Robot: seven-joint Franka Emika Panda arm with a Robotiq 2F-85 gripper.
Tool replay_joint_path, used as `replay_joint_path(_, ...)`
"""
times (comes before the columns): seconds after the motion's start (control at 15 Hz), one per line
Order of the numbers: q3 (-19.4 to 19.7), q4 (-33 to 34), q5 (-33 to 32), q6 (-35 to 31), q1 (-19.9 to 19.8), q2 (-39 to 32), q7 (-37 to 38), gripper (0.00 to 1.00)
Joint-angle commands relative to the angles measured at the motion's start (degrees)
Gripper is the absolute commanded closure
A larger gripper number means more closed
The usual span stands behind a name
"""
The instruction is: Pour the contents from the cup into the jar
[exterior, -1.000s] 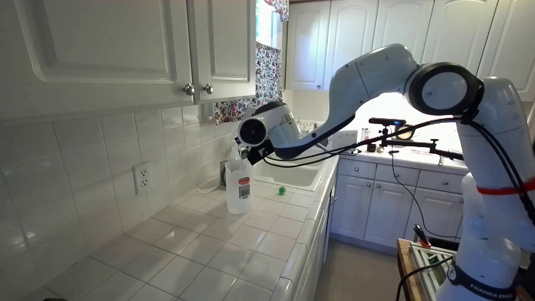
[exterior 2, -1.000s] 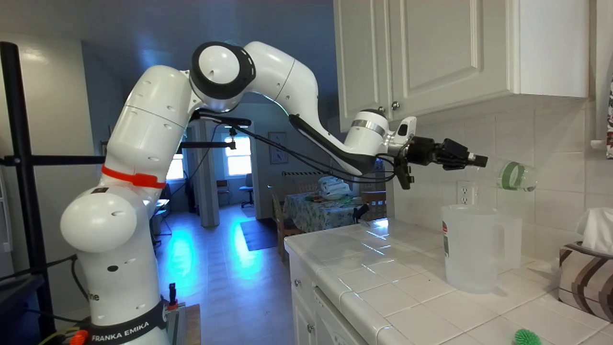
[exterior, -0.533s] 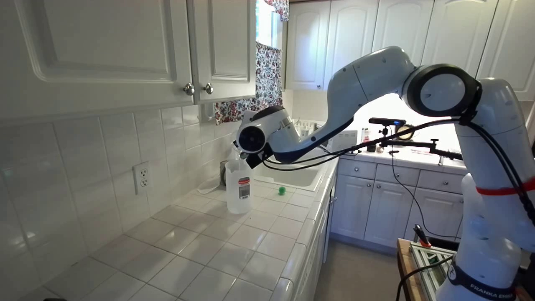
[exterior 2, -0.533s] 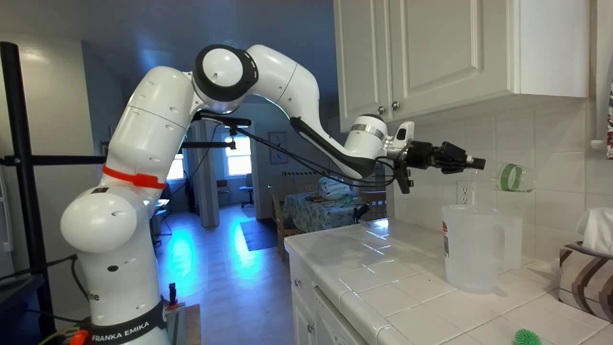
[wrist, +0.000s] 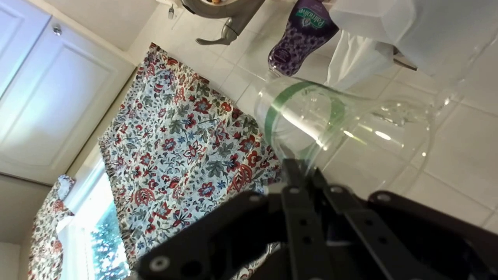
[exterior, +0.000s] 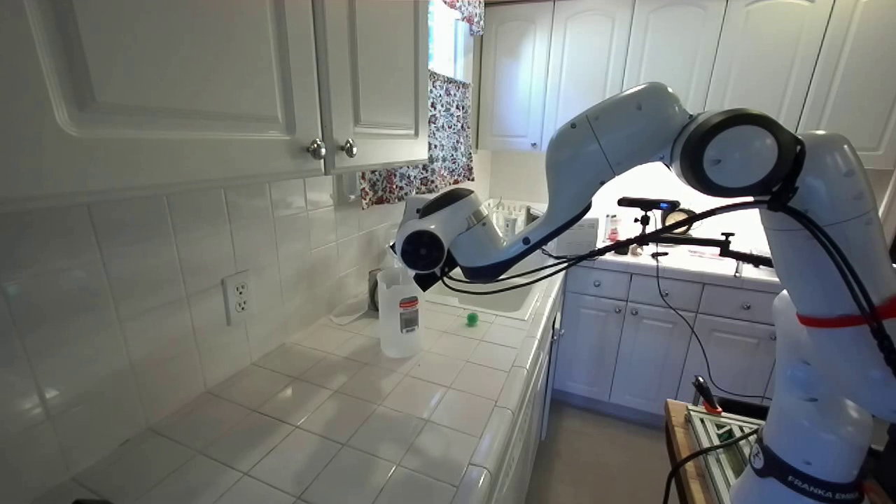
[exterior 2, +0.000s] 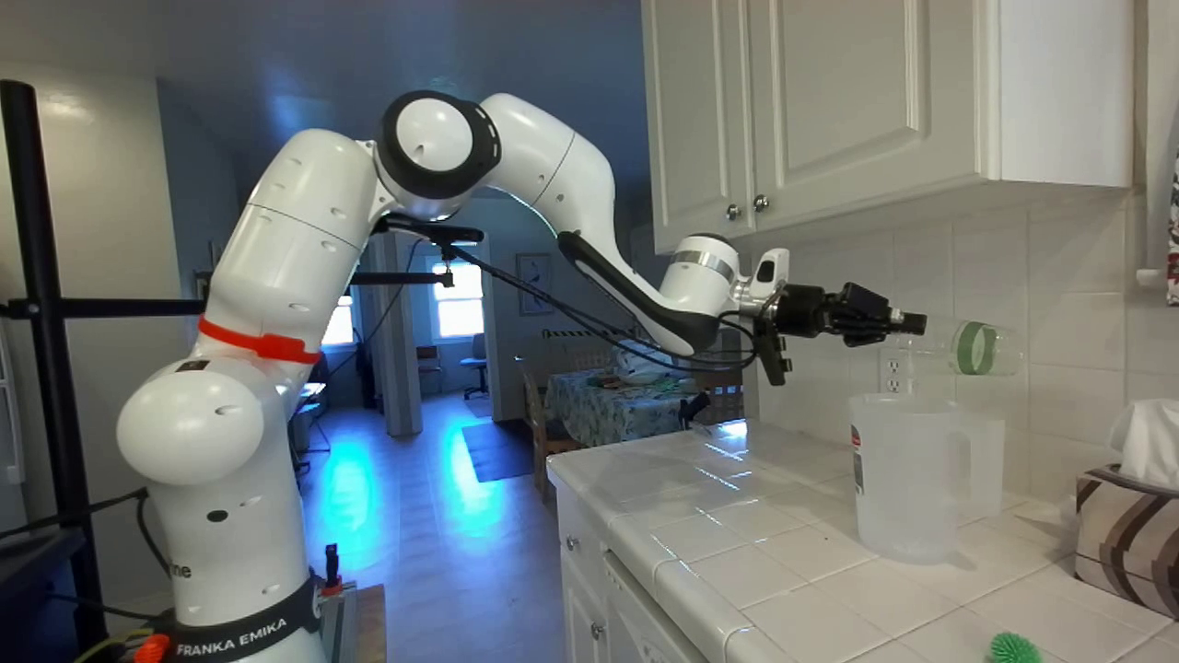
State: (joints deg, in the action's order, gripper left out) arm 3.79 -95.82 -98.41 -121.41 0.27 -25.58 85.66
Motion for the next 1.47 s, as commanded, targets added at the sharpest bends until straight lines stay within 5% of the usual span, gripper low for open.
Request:
replay_joint_path(0.0, -0.9, -1.5, -3.1, 1.9, -0.1, 0.2, 2.7, 0.98)
replay_joint_path(0.67, -1.9, -3.7, -7.1, 4.3, -0.5, 0.6, 4.4, 0.98)
replay_joint_path(1.4, -2.5, -5.6, -2.4, -3.4, -3.1, 4.6, 4.7, 0.98)
